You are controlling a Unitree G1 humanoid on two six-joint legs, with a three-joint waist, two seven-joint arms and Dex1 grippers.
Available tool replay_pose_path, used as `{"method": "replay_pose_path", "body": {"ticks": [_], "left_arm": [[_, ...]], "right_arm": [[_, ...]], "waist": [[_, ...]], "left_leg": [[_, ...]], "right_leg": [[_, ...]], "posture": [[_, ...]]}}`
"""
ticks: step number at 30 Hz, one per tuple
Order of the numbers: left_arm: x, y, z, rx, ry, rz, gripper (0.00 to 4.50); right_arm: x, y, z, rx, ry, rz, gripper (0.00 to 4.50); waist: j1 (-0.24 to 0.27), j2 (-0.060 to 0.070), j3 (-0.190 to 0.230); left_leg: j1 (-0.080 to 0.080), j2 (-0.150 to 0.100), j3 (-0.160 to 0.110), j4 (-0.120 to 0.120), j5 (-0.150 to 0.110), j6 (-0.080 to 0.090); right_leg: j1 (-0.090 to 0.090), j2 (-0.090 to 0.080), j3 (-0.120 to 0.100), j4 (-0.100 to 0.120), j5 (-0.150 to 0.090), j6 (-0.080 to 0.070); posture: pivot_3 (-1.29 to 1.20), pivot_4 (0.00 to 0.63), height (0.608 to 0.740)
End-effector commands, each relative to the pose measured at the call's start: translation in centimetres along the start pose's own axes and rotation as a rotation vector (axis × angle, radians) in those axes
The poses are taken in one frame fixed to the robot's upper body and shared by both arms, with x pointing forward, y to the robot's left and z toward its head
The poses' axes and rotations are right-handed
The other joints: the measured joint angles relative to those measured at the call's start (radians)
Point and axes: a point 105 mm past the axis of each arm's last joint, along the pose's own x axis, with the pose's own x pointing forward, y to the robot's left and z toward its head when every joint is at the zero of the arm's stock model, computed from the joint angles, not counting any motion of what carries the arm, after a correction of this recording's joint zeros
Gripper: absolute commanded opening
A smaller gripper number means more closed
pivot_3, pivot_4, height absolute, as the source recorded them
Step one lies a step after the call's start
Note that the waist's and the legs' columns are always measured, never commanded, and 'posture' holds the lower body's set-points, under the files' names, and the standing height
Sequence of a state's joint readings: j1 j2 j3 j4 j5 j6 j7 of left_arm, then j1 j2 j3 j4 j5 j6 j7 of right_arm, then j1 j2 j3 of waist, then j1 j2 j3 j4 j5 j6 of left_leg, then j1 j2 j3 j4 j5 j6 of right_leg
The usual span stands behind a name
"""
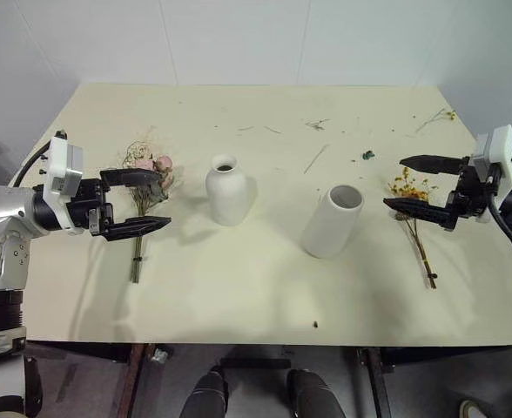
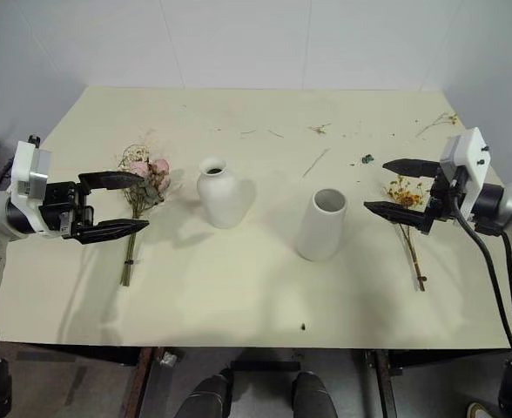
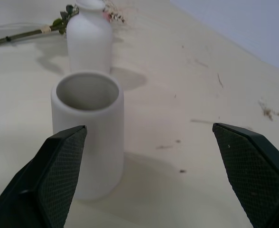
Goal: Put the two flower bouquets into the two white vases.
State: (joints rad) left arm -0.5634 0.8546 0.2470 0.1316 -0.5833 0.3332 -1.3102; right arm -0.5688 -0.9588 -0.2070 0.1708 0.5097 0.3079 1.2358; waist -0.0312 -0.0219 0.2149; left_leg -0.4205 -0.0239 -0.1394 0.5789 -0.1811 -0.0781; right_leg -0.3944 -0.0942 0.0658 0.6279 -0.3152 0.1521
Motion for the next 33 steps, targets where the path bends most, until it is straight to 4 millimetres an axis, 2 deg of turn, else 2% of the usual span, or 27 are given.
{"method": "replay_pose_path", "body": {"ticks": [1, 8, 14, 17, 21, 26, 33], "left_arm": [[0.6, 0.1, 1.0, 0.03, -0.037, -0.024, 4.5], [2.4, 0.2, 1.2, 0.038, -0.083, -0.062, 4.5], [2.9, 0.2, 1.1, 0.044, -0.099, -0.091, 4.5], [3.3, -0.2, 1.2, 0.052, -0.107, -0.096, 4.5], [2.8, -1.2, 1.7, 0.056, -0.121, -0.085, 4.5], [1.9, -2.8, 1.4, 0.036, -0.119, -0.04, 4.5], [0.9, -3.9, 1.4, 0.04, -0.098, 0.021, 4.5]], "right_arm": [[-1.3, -0.9, 1.1, -0.036, 0.01, -0.056, 4.48], [-3.5, -3.6, 0.4, 0.066, 0.193, -0.246, 4.48], [-5.8, -4.1, -4.1, 0.336, 0.522, -0.356, 4.48], [-6.2, -4.7, -5.6, 0.437, 0.586, -0.418, 4.48], [-5.4, -5.2, -8.4, 0.561, 0.732, -0.44, 4.48], [-3.5, -6.1, -9.0, 0.647, 0.727, -0.455, 4.48], [-1.7, -5.5, -10.6, 0.703, 0.81, -0.438, 4.48]], "waist": [[0.0, 0.0, 0.0], [0.002, 0.0, 0.0], [-0.004, 0.0, 0.0], [-0.005, 0.0, 0.0], [-0.018, 0.001, 0.0], [-0.027, 0.001, 0.0], [-0.022, 0.001, 0.0]], "left_leg": [[0.0, 0.0, 0.0, 0.0, 0.0, 0.0], [0.0, 0.0, 0.0, 0.001, 0.0, 0.0], [0.0, 0.0, 0.001, 0.0, 0.0, 0.0], [0.0, 0.0, 0.001, 0.001, 0.0, 0.0], [0.0, 0.0, 0.003, 0.001, 0.0, 0.0], [0.0, 0.0, 0.005, -0.001, -0.001, 0.001], [0.0, 0.0, 0.008, 0.001, -0.001, 0.002]], "right_leg": [[0.0, 0.0, 0.0, 0.0, 0.0, 0.0], [0.0, 0.0, 0.0, 0.0, 0.0, 0.0], [0.0, 0.0, 0.0, 0.0, 0.0, 0.0], [0.0, 0.0, 0.001, 0.0, 0.0, 0.0], [-0.001, 0.0, 0.003, 0.0, 0.0, 0.0], [-0.003, 0.0, 0.005, -0.001, 0.0, 0.0], [-0.003, 0.0, 0.007, 0.0, 0.0, 0.001]], "posture": [[0.0, 0.15, 0.74], [0.0, 0.15, 0.74], [0.0, 0.15, 0.74], [0.0, 0.15, 0.74], [0.0, 0.15, 0.74], [0.0, 0.15, 0.74], [0.0, 0.15, 0.74]]}}
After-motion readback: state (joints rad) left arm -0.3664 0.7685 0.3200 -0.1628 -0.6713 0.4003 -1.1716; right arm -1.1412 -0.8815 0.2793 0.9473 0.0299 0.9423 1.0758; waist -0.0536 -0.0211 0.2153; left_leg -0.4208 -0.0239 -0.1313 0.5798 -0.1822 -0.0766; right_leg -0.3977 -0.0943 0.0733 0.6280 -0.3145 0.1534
